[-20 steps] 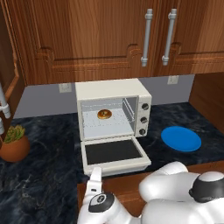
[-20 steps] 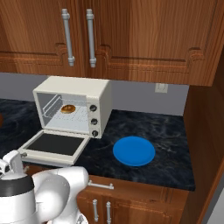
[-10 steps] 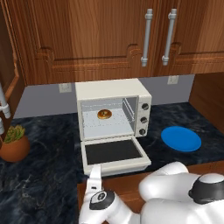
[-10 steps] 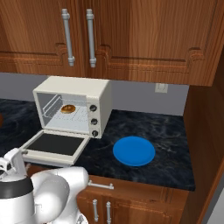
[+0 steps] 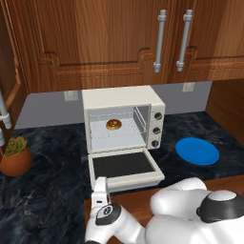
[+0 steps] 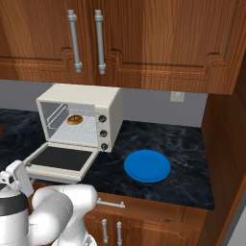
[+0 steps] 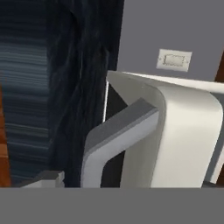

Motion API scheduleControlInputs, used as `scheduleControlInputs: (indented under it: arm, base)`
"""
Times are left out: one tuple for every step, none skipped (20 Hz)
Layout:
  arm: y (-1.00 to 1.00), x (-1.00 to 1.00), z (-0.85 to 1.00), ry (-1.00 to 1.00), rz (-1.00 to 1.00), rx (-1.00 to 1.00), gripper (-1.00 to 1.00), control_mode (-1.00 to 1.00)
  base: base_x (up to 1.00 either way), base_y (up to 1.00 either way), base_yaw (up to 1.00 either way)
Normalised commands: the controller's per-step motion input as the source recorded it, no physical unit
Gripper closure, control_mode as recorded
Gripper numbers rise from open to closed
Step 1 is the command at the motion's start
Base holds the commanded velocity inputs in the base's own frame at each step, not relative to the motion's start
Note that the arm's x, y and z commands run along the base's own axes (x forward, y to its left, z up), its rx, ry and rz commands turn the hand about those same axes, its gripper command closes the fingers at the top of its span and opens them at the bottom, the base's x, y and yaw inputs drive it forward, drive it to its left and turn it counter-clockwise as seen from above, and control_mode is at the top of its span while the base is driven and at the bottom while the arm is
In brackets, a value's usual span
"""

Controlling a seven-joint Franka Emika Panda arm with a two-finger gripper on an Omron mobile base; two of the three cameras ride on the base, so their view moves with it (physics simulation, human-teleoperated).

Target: Pick up the bagel from the plate, place it on the toaster oven rack, close the door, and set the timer.

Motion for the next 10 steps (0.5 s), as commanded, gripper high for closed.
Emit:
scheduleControlInputs:
  arm:
    - [0.11,0.09,0.44,-0.13,0.0,-0.06,-1.0,-1.0]
    - [0.14,0.0,0.55,-0.17,0.0,-0.07,-1.0,-1.0]
    - [0.13,0.0,0.61,-0.2,0.0,-0.07,-1.0,-1.0]
    - [0.11,0.0,0.73,-0.23,0.0,-0.07,-1.0,-1.0]
    - [0.09,0.0,0.79,-0.24,0.0,-0.07,-1.0,-1.0]
    - [0.07,0.0,0.87,-0.25,0.0,-0.06,-1.0,-1.0]
    - [0.06,0.0,0.92,-0.25,0.0,-0.06,-1.0,-1.0]
    - [0.03,0.0,1.0,-0.26,0.0,-0.05,-1.0,-1.0]
    - [0.02,0.0,1.0,-0.26,0.0,-0.04,-1.0,-1.0]
    - [0.0,0.0,1.0,-0.26,0.0,-0.04,-1.0,-1.0]
  base:
    - [0.0,0.0,0.0]
    - [0.0,0.0,0.0]
    - [0.0,0.0,0.0]
    - [0.0,0.0,0.0]
    - [0.0,0.0,0.0]
    - [0.0,0.0,0.0]
    - [0.0,0.0,0.0]
    - [0.0,0.0,0.0]
    - [0.0,0.0,0.0]
    - [0.0,0.0,0.0]
